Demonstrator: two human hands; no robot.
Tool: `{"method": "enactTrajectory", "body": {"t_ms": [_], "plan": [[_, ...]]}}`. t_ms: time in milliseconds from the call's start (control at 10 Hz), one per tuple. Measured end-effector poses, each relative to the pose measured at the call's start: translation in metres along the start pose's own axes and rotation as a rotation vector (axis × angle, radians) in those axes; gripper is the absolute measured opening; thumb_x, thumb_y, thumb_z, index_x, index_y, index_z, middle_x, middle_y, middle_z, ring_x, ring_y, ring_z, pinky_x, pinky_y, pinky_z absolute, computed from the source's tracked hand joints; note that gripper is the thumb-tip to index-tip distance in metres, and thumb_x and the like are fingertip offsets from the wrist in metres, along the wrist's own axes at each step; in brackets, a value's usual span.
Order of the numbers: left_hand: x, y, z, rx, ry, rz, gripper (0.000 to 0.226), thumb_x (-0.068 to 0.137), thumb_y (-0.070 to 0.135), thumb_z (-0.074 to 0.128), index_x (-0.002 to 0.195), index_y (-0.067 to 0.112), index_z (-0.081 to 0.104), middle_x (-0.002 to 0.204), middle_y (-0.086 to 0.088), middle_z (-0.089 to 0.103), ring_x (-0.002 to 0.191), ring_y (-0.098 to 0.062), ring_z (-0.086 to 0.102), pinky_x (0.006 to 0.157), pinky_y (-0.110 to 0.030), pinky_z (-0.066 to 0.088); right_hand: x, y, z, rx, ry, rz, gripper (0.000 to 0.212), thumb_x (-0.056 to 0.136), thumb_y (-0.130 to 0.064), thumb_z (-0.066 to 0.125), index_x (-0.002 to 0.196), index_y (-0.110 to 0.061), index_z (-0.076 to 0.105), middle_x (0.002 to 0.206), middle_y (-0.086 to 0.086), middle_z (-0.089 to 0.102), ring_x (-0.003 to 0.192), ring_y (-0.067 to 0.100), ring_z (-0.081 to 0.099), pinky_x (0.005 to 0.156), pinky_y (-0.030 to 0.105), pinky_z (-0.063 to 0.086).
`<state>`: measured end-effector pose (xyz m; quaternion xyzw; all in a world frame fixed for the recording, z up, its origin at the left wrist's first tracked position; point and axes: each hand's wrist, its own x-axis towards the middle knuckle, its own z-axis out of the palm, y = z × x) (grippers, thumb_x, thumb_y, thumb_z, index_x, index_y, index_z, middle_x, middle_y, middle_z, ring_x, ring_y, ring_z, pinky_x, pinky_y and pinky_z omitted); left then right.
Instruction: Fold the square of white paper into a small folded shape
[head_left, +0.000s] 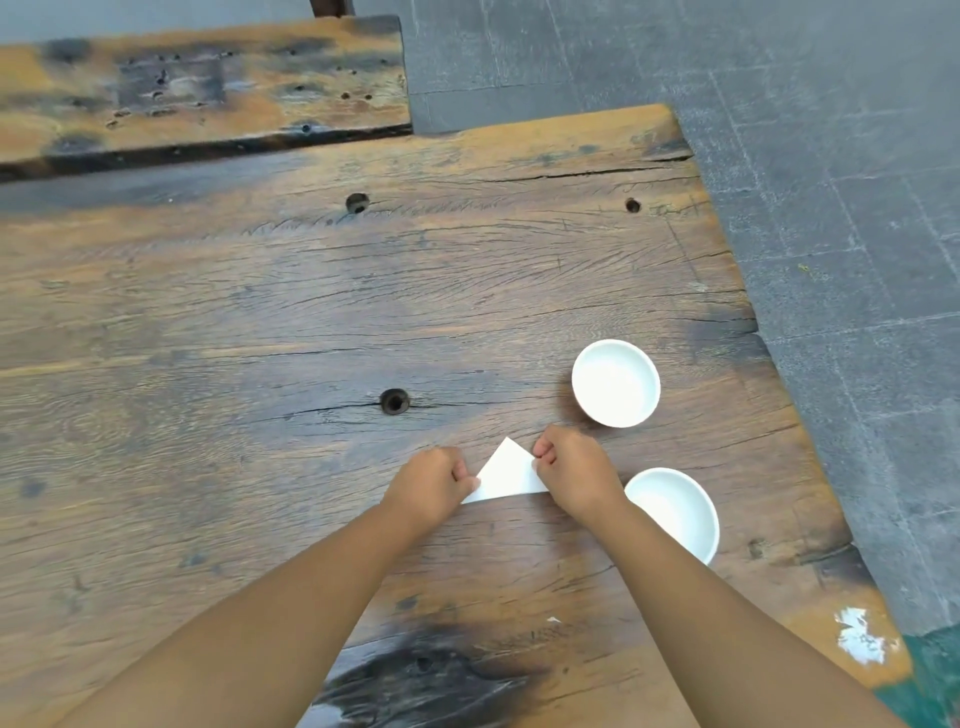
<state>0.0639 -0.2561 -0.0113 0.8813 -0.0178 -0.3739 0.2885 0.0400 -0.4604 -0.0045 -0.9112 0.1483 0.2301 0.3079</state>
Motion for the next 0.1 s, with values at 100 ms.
{"method": "enactTrajectory", "body": {"t_ms": [100], "plan": [[-0.0169, -0.0123, -0.0138, 0.014, -0.007, 0.021, 0.014, 0.090, 0.026, 0.068, 0.083, 0.016, 0.061, 0.088, 0.003, 0.066, 0.083, -0.019, 0.059, 0.074, -0.033, 0.048, -0.0091, -0.0077, -0.0006, 0.007, 0.022, -0.031, 0.003, 0.085, -0.018, 0.063, 0.088, -0.017, 0.064, 0.084, -0.002, 0.065, 0.084, 0.021, 0.061, 0.075, 0.036, 0.051]]}}
